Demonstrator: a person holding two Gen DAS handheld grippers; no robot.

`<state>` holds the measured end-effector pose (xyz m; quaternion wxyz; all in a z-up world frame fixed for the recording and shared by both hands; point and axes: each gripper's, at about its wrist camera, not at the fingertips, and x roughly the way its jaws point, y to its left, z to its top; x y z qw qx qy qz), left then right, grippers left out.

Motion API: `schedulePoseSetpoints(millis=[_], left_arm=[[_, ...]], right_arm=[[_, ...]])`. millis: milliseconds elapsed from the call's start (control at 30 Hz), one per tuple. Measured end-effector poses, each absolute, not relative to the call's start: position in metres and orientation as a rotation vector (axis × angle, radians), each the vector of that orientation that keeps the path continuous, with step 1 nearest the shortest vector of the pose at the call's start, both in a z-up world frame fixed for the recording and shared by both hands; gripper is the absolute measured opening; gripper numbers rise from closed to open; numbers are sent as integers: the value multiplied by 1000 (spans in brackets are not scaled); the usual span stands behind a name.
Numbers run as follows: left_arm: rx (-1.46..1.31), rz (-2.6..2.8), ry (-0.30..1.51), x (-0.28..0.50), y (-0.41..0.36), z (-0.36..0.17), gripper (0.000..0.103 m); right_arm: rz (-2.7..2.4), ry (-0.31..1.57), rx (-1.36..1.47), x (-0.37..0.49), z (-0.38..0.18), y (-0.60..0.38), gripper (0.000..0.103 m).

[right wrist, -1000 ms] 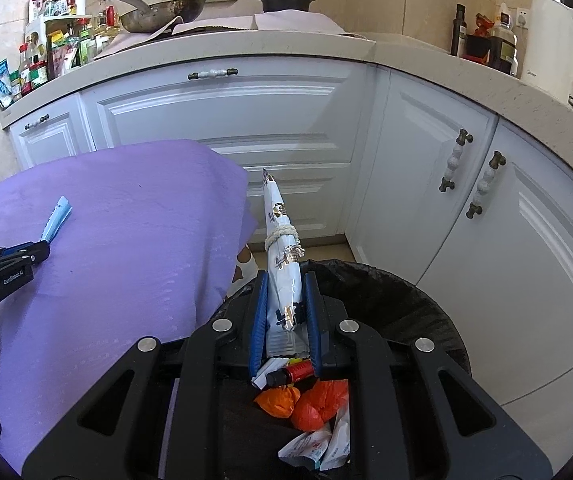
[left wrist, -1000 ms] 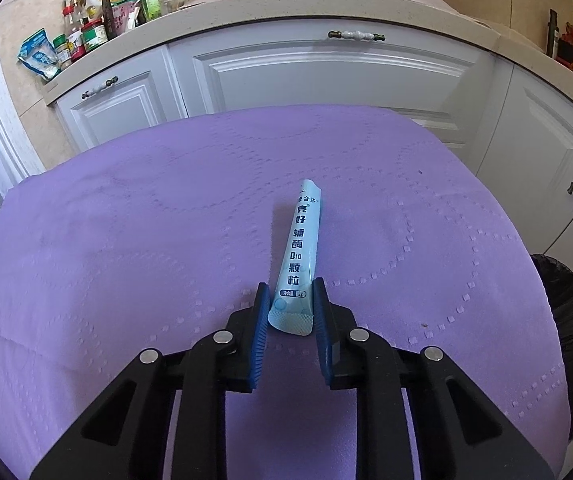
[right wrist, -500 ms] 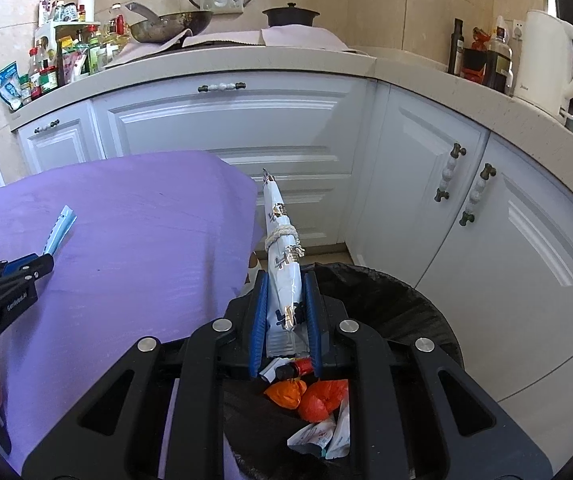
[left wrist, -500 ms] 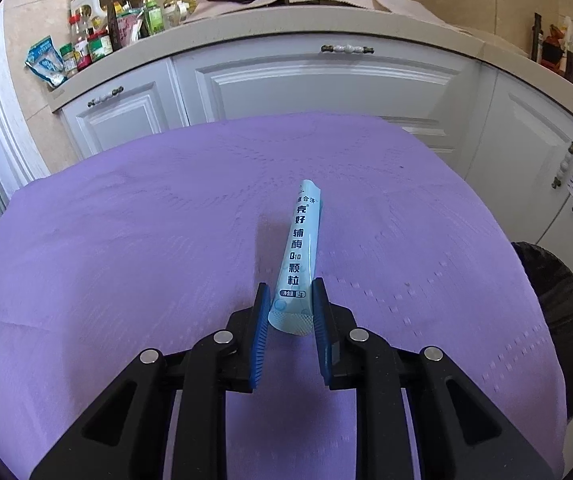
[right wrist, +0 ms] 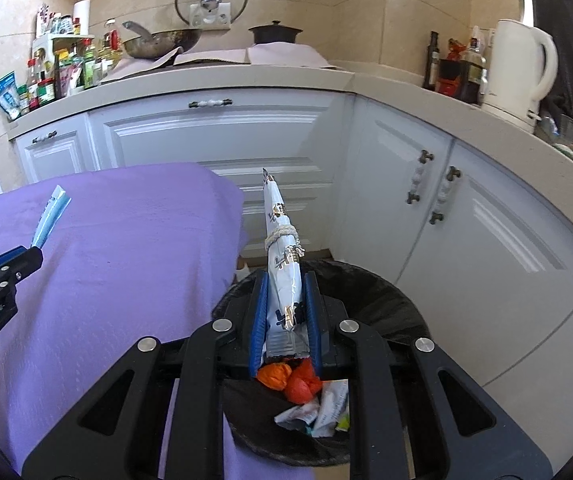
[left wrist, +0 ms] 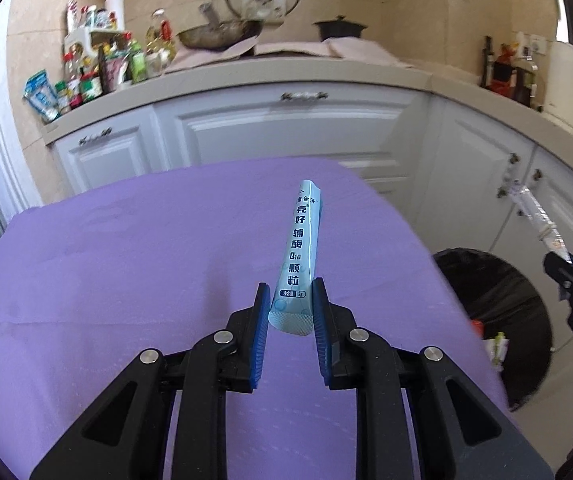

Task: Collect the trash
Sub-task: 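Carry the blue tube over the bin with the left tool while the right tool holds the white tube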

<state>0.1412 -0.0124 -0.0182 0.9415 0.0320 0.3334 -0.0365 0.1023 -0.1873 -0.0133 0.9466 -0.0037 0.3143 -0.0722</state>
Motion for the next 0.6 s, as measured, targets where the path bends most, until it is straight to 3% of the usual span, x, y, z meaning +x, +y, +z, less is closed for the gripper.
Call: schedulePoseSetpoints(millis=[600], left_arm=[[124, -317, 572, 115, -91, -2, 22]], right_arm=[[-308, 621, 36, 64, -13, -238, 18]])
